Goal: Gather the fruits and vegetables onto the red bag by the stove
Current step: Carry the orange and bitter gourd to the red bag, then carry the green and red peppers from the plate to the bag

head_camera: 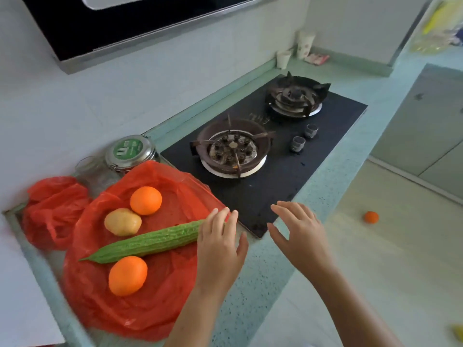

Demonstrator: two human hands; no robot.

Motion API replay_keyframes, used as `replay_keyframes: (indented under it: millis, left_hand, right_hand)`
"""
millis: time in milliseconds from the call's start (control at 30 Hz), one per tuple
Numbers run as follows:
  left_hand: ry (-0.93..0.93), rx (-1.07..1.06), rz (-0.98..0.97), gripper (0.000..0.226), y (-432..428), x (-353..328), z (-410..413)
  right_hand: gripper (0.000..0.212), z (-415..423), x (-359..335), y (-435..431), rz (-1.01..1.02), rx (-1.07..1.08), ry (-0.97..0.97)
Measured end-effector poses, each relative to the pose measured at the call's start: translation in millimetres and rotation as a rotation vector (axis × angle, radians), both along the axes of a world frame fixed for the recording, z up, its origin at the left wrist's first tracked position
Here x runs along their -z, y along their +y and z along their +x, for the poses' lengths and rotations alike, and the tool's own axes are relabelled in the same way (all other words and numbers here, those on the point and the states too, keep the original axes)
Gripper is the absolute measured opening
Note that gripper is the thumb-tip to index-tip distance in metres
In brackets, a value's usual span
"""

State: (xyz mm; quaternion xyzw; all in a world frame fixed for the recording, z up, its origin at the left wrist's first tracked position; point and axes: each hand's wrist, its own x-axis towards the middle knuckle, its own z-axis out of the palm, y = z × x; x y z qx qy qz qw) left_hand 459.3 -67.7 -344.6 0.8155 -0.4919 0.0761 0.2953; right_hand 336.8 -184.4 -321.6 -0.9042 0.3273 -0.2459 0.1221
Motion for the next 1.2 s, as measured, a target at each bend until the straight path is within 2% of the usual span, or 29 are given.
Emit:
replay_keyframes:
  millis: [300, 833, 1200]
  left_hand:
    - [0.006, 0.209, -0.022, 0.044, -87.7, -11.9, -94.5]
    - [-0.03, 0.719, -0.027, 0.045, -252.1, -36.4, -355.1]
    - [0.021, 0.941, -0.012, 0.043, -328.2, -26.9, -451.6]
  right_hand:
    - [0.036, -113.9, -8.4, -50.2, -0.014, 0.214, -0.05]
    - [0.031, -393.2, -22.2, -132.7, -0.111, 0.72, -0.134]
    - [0.041, -504.2, -17.9, -170.6, -0.12, 1.01, -0.137]
